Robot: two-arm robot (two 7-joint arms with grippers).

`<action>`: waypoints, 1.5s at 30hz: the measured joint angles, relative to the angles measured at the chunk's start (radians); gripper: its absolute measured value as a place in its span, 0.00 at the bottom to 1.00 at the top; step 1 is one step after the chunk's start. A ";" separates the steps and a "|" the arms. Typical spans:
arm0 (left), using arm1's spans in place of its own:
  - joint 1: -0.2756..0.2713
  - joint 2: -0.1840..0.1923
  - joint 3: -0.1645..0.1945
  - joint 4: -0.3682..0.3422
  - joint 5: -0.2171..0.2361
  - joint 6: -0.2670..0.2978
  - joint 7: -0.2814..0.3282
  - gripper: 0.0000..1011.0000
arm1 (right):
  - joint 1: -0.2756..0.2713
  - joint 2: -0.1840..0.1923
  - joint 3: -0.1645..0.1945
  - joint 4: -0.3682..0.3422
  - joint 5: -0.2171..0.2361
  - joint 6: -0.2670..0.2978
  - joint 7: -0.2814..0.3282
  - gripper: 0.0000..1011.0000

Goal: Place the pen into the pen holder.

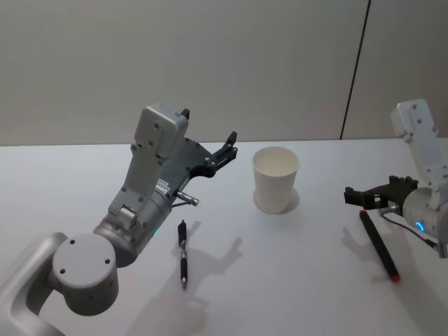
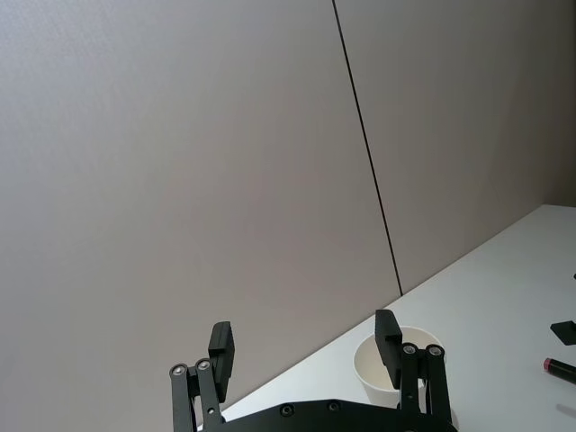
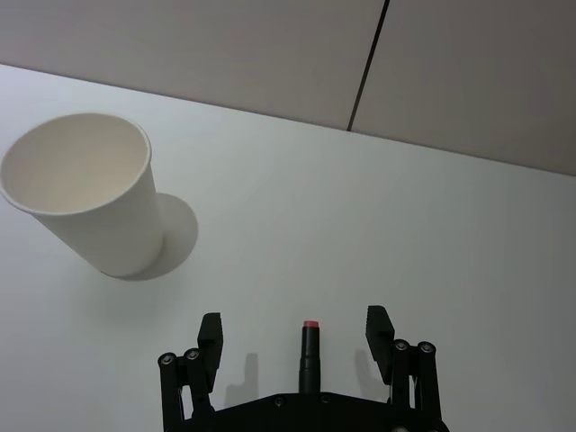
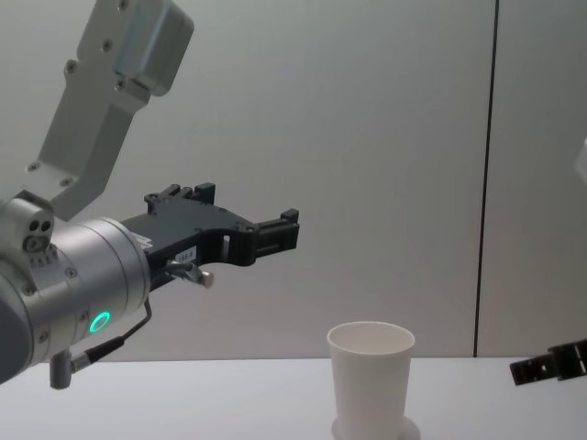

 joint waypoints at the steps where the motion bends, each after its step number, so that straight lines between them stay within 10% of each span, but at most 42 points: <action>1: 0.000 0.000 0.000 0.000 0.000 0.000 0.000 0.99 | 0.003 -0.003 0.000 0.008 -0.001 0.004 -0.003 0.99; 45: 0.000 0.000 0.000 0.000 0.000 0.000 0.000 0.99 | 0.098 -0.076 0.019 0.242 0.026 0.067 -0.060 0.99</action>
